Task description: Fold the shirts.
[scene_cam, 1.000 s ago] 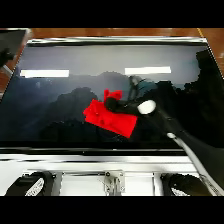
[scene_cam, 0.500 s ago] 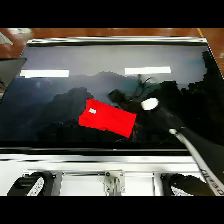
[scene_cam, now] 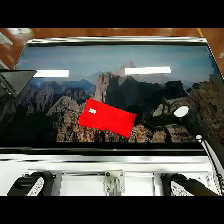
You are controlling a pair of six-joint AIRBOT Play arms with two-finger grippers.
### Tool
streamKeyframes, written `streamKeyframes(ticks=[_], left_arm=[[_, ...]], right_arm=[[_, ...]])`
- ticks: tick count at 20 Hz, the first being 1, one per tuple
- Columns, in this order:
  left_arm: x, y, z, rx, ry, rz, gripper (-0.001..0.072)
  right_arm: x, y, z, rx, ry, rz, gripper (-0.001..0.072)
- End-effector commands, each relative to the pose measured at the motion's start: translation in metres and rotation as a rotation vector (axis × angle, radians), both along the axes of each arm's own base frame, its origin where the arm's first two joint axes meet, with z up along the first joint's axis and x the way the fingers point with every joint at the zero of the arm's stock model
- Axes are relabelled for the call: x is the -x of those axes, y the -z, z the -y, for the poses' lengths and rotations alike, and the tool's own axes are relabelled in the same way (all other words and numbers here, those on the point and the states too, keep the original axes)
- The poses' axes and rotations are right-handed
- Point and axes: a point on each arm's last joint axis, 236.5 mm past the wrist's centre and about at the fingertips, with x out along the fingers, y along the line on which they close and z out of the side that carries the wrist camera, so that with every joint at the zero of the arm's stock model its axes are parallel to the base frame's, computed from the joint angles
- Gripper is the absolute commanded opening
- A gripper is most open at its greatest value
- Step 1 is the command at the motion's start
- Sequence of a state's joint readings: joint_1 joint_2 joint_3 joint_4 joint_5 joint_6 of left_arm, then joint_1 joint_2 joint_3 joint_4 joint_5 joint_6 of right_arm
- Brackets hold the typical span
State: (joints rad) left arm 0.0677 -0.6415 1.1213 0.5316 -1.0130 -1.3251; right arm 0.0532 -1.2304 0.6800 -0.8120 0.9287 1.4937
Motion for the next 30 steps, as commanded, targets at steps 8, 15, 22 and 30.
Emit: streamKeyframes(ticks=[8,15,22,30], left_arm=[[-0.001,0.007,0.0,0.024,-0.005,-0.039,0.0042],[-0.004,0.021,0.0,0.025,-0.004,-0.072,0.0042],[-0.006,0.089,0.022,0.064,0.038,-0.236,0.0042],[-0.006,0.108,0.073,0.159,0.045,-0.22,0.0042]], right_arm=[[-0.019,0.035,-0.093,-0.28,0.151,0.007,0.0585],[-0.132,-0.029,-0.018,-0.281,0.276,0.3,0.0055],[-0.175,-0.097,0.233,-0.213,0.622,0.507,0.0056],[0.013,-0.035,0.428,-0.067,1.027,0.177,0.0055]])
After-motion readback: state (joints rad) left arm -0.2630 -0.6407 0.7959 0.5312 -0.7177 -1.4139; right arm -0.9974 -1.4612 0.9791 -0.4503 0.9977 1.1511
